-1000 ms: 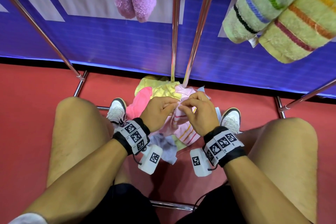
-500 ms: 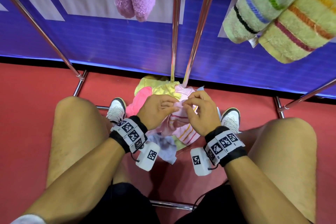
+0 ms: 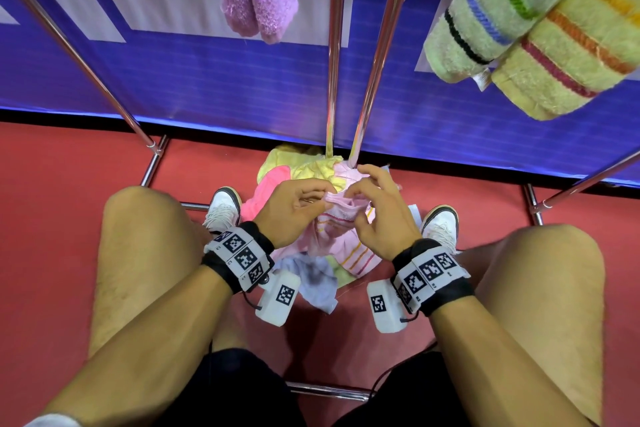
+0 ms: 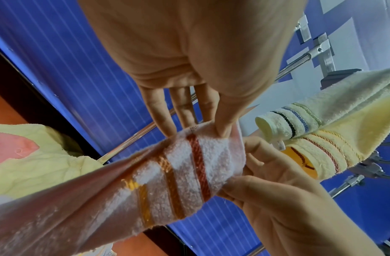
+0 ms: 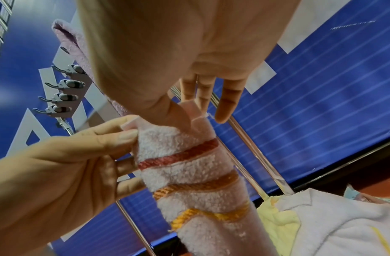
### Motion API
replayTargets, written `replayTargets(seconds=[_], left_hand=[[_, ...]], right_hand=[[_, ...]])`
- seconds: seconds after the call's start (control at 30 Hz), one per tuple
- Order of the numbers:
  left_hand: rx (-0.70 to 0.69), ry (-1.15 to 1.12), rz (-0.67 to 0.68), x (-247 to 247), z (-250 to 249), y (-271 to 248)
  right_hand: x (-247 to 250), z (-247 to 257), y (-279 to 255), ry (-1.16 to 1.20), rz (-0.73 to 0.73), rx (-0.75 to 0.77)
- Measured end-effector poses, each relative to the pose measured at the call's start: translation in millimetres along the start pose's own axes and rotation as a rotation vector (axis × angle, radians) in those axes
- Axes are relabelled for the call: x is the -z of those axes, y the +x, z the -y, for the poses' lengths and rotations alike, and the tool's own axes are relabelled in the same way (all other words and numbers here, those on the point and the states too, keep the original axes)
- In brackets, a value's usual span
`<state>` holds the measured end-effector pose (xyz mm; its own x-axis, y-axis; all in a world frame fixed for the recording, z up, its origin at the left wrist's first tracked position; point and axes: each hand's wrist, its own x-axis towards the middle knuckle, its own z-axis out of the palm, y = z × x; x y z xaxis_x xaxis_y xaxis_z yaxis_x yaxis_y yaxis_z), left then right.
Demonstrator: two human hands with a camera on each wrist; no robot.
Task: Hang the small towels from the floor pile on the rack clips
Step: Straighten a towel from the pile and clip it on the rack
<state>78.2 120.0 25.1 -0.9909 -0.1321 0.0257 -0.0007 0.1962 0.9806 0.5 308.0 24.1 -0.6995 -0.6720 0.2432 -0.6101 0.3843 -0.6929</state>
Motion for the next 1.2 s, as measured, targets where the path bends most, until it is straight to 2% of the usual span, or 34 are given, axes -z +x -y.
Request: replayTargets(seconds=[0.07,0.17,0.23,0.5,0.67,0.83,0.97,1.2], left_hand=[[0.005,-0.005,-0.016,0,-2,-1],[-0.011,-0.023,-0.028,0,-5,0],[-0.011,-0.030,-0.030,1,-4,1],[-0.015,-0.010,-0.043,4,-3,2],[0.032,0.011,0.011,-1,-1,0],[0.045,0.024,0.008,2,3,2],[0.028,0.045,-0.005,2,6,4],[0.017,0.087,-0.031,1,14,11]], right_hand=[[-1,1,0,-0.013,-0.005,-0.010],[3,5,2,0.040,-0.119,0.025],[5,3,2,0.039,-0.125,0.040],[-2,2,-1,-0.036,0.090,0.039],[-1,-3,-2,-0.182,0.192,-0.046],[6,3,-1,-0.239,0.096,-0.117],[8,0,0,-0.260,0.102,-0.180],[6,2,3,-0.228,0.015,-0.166]])
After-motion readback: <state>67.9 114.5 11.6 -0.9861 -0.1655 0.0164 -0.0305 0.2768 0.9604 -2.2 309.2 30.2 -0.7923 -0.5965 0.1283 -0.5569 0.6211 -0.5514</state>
